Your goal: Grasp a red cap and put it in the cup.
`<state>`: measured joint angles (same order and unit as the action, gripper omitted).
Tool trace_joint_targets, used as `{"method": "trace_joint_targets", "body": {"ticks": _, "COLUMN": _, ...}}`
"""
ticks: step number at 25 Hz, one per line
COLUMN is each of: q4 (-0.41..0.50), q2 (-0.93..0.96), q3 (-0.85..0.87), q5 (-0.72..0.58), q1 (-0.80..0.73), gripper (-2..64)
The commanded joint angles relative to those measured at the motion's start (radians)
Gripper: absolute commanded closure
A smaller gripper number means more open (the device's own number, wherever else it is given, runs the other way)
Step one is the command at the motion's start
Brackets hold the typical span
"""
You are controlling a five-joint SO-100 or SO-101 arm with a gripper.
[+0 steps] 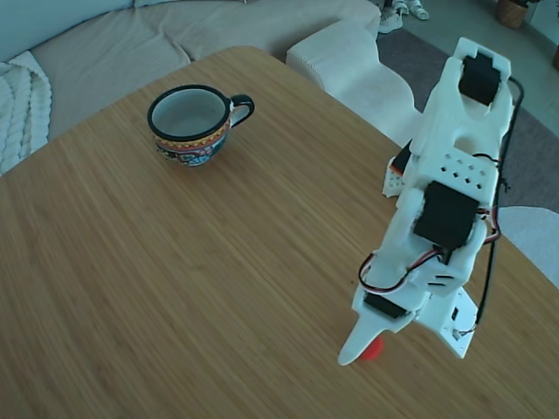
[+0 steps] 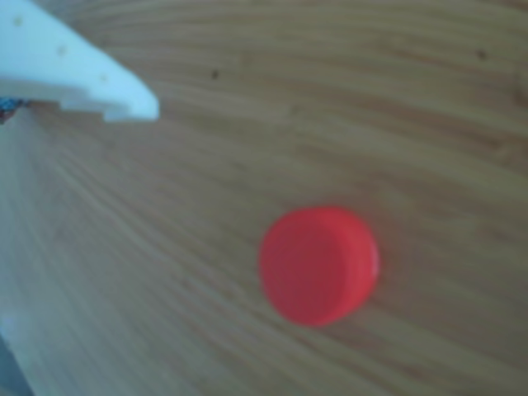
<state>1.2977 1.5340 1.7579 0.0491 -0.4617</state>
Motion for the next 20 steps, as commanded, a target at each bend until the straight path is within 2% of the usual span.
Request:
{"method": "trace_joint_targets", "body": {"ticks": 1, "q4": -0.026, "q2": 0.12, "q3": 0.074, "q5": 0.005, "q1": -0.015, "gripper": 8.1}}
{"method": "trace_joint_targets", "body": {"ticks": 7, "q4": -0.094, "q2": 0.183, "q3": 0.193, "q5": 0.005, "q1": -0.028, "gripper": 8.3}}
{"method": "trace_joint_targets", "body": {"ticks": 15, "q4": -0.127, "q2": 0.175, "q3": 0.227, "q5": 0.006, "q1": -0.028, "gripper": 8.5}}
{"method": "trace_joint_targets", "body": {"ticks": 20, "q4": -0.199, "q2": 0.175, "q3": 0.281, "q5": 0.006, "q1": -0.028, "gripper": 8.5}}
